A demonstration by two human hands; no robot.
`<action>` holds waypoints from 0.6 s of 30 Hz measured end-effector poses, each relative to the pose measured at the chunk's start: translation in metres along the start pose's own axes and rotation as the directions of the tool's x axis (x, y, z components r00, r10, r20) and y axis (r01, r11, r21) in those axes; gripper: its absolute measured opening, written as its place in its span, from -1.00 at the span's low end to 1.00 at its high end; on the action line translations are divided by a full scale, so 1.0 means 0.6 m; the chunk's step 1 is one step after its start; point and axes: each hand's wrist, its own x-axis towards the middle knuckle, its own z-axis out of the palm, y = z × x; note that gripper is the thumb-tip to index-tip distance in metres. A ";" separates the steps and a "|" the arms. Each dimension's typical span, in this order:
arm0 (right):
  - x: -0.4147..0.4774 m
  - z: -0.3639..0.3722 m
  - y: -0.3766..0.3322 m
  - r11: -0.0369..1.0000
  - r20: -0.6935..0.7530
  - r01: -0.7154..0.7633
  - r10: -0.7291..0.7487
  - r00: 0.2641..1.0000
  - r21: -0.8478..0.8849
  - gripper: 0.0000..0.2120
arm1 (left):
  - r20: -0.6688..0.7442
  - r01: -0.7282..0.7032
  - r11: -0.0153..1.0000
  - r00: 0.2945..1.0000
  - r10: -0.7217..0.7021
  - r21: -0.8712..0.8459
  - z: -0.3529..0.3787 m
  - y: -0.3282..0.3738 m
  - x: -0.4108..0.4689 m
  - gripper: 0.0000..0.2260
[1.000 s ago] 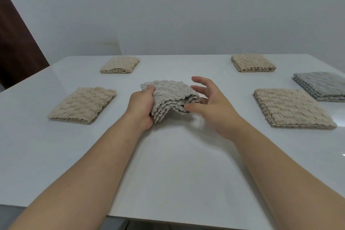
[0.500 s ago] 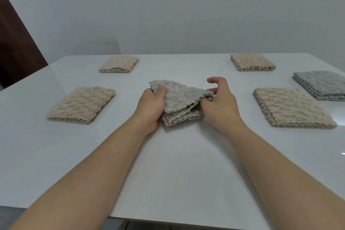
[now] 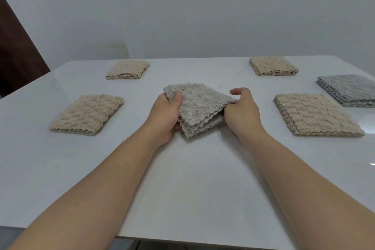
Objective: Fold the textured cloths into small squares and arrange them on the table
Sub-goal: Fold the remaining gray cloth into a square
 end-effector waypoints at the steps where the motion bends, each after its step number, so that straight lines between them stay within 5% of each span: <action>1: 0.003 0.001 -0.001 1.000 -0.023 -0.017 0.018 1.000 0.026 -0.62 | -0.001 0.000 1.000 1.000 0.000 -0.011 0.000 0.001 0.000 -0.79; 11: 0.002 0.005 -0.020 0.883 0.072 -0.028 -0.007 0.997 0.469 -0.56 | -0.059 0.012 0.992 0.998 -0.019 -0.122 -0.013 0.004 0.007 -0.83; 18: -0.005 0.001 -0.022 0.883 0.099 -0.010 -0.042 0.994 0.470 -0.44 | -0.097 0.048 0.977 0.993 -0.069 -0.210 -0.013 0.012 0.003 -0.84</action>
